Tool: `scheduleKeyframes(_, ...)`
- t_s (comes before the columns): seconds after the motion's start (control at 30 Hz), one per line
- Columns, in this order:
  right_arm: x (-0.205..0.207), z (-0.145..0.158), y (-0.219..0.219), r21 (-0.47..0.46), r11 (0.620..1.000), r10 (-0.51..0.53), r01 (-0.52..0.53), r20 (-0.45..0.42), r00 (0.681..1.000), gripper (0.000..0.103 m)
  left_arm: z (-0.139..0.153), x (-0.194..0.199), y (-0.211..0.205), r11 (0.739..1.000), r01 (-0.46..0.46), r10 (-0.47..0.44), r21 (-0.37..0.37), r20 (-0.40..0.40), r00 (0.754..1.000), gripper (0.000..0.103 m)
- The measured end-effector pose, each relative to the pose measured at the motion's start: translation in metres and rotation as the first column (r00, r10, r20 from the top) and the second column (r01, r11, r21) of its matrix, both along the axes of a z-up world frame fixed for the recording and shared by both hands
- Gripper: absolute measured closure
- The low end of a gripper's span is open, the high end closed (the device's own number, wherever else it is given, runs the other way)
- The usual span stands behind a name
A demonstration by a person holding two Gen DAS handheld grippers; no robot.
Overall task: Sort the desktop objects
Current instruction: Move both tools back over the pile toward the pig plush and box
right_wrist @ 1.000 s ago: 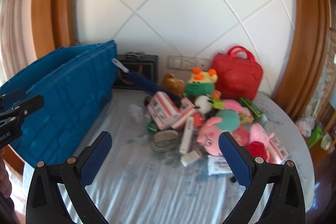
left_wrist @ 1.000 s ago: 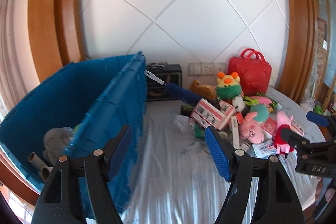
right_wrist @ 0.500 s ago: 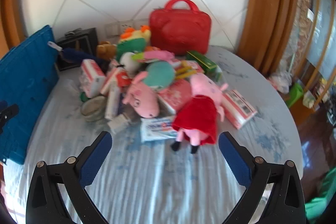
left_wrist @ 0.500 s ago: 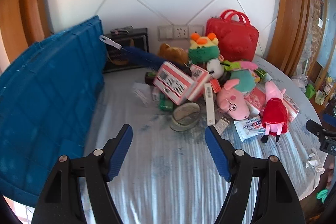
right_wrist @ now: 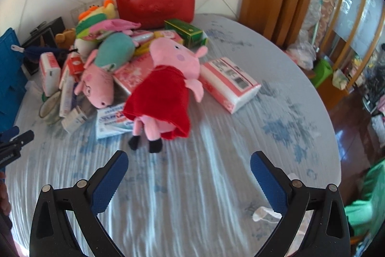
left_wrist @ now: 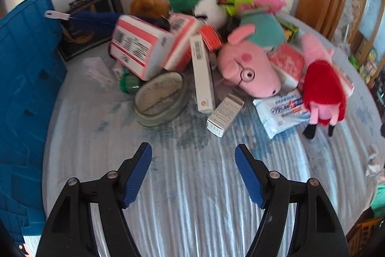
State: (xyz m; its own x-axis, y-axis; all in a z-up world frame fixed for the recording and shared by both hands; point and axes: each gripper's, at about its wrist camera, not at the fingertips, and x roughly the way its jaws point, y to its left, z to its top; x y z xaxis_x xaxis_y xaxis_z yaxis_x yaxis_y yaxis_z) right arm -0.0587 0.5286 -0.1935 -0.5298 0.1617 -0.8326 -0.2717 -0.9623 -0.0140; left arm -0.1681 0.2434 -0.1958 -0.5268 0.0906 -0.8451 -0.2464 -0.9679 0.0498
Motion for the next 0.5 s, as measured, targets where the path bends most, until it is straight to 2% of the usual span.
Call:
scheduleKeyframes(0.3,-0.023,-0.041,0.019,-0.056,0.998,-0.013,0.017,0.083,0.996,0.000,-0.043,-0.041,0.027,1.000,0.008,-0.009,0.017,0.085,0.996,0.032)
scheduleKeyframes(0.5,-0.048,-0.053,0.024,-0.080,0.997,0.008,0.001,0.114,0.993,0.000,-0.060,-0.064,0.038,1.000,0.011,-0.013,0.018,0.121,0.993,0.032)
